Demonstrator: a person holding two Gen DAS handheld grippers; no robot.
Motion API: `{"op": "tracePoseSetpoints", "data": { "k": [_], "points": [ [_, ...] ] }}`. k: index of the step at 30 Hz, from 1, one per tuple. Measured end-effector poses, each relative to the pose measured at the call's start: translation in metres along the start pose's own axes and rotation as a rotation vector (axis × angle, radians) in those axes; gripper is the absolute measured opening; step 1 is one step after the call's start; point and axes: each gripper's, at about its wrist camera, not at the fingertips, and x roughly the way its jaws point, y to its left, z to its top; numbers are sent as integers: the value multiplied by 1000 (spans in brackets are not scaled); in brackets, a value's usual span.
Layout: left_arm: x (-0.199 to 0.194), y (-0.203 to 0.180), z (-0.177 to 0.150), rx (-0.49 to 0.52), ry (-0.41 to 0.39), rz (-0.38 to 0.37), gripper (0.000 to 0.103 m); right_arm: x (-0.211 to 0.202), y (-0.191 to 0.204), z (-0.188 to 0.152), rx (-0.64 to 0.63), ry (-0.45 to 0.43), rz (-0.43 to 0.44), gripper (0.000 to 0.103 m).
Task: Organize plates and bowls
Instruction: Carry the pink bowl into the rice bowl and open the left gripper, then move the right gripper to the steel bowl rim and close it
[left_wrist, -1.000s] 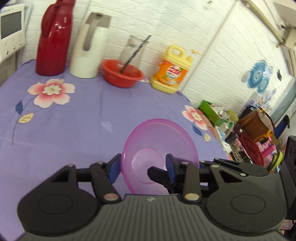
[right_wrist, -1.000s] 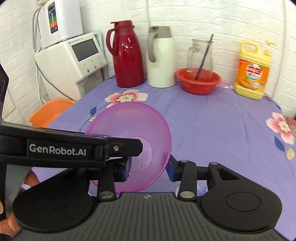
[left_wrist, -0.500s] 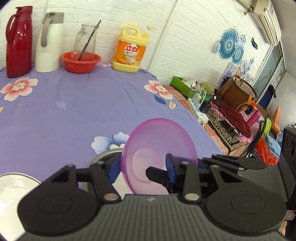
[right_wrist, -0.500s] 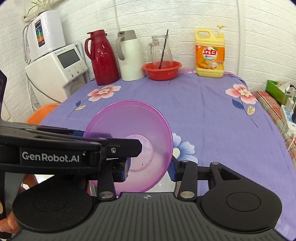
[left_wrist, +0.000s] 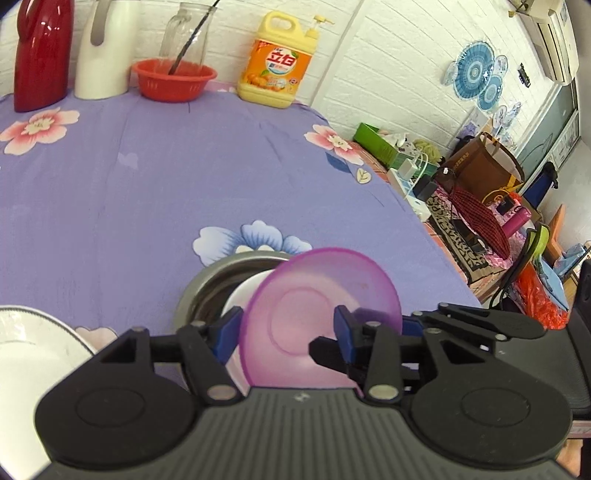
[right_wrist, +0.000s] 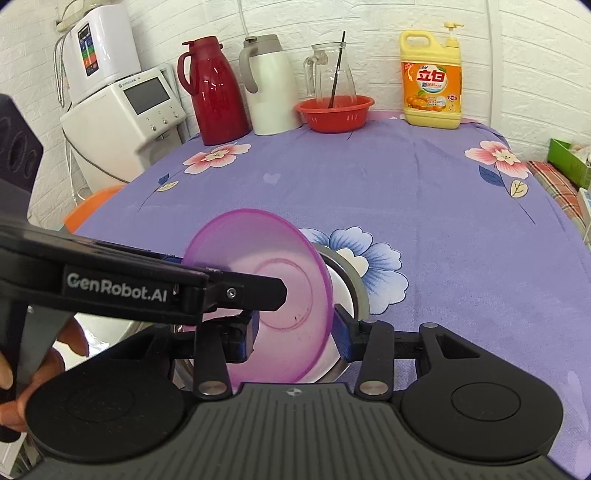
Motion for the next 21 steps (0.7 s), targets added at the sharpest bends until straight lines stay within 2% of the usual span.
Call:
{"op": "tracePoseSetpoints", "data": {
  "k": [2, 3, 5, 6, 11, 15, 17, 21],
  "points": [
    [-2, 4, 2, -20, -10, -20, 52, -3, -1, 1, 5, -15, 3, 81],
    [-4, 5, 3, -25, -18, -32, 55, -6, -2, 1, 10, -29, -1, 86],
    [-12, 4, 5, -28, -44, -30, 69, -15, -4, 2, 19, -66, -9, 97],
    [-16, 4, 6, -23, -62, -22, 70, -20, -5, 2, 26, -88, -11, 103],
    [-39, 5, 3, -21, -133, -5, 74, -45, -9, -8, 63, -190, -70, 103],
    [-46, 4, -13, -12, -181, 66, 74, -52, -11, -32, 160, -250, -107, 103],
    [-46, 4, -18, 9, -191, 100, 74, -46, -13, -39, 194, -244, -108, 103],
    [-32, 8, -15, 49, -150, 111, 74, -27, -16, -38, 189, -184, -133, 103]
  ]
}}
